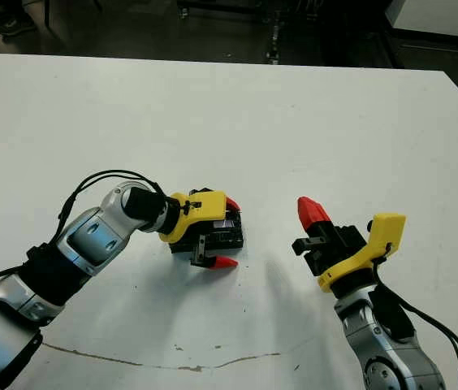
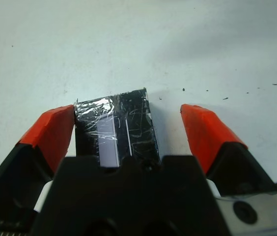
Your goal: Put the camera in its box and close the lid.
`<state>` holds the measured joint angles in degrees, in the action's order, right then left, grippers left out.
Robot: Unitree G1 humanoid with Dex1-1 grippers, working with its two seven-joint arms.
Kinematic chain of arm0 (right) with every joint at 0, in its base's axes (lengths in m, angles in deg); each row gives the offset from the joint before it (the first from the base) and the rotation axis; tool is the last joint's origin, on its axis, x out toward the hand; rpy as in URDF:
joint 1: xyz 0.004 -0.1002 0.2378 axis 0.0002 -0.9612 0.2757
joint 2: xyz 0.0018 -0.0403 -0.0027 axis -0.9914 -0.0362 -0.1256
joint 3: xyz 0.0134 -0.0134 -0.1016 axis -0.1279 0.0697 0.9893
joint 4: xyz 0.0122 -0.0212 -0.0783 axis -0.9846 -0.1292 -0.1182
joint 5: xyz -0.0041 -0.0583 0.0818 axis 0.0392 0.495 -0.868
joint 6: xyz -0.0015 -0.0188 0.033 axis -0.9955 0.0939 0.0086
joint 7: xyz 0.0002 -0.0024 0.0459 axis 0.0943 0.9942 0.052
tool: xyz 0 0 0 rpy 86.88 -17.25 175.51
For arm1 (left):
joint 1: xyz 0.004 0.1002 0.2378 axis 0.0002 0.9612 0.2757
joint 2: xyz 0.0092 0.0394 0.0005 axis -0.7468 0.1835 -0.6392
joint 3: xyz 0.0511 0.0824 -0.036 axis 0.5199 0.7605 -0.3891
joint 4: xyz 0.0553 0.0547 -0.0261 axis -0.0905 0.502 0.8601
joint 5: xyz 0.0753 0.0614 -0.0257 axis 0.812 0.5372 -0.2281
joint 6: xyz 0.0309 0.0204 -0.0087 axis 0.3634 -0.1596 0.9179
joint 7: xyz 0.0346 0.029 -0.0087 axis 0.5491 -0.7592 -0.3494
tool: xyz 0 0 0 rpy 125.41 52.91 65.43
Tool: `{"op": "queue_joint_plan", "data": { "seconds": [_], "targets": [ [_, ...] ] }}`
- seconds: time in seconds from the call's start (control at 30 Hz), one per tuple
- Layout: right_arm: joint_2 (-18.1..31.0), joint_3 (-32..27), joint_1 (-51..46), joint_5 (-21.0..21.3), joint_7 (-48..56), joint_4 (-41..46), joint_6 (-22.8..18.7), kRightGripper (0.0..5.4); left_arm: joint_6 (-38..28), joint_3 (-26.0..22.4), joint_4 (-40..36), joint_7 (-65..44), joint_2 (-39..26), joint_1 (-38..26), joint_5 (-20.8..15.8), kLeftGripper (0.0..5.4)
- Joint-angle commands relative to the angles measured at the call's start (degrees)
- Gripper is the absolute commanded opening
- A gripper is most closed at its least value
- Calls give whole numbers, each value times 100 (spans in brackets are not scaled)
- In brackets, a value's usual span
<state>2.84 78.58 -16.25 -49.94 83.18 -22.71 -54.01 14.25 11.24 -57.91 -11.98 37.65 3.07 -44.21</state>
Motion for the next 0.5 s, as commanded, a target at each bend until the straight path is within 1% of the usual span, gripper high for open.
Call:
{"op": "queue_joint_plan", "data": {
  "seconds": [0.03, 0.13, 0.27, 0.37, 0.5],
  "targets": [
    [66, -32, 36, 15, -12, -16, -17, 0, 63, 21, 314, 24, -347, 416, 207, 539],
    [72, -48, 57, -14, -46, -9, -78, 0, -256, -152, 408, 81, -388, 504, 170, 539],
    [90, -34, 65, 2, -51, -5, -90, 0, -771, -389, 923, 198, -218, 581, 53, 539],
    [96, -49, 81, -25, -28, -13, -81, 0, -917, -539, 1190, 338, -74, 704, -45, 539],
    [100, -58, 68, -8, -34, 2, -58, 0, -949, -820, 1488, 406, 113, 937, -330, 539]
  ]
}}
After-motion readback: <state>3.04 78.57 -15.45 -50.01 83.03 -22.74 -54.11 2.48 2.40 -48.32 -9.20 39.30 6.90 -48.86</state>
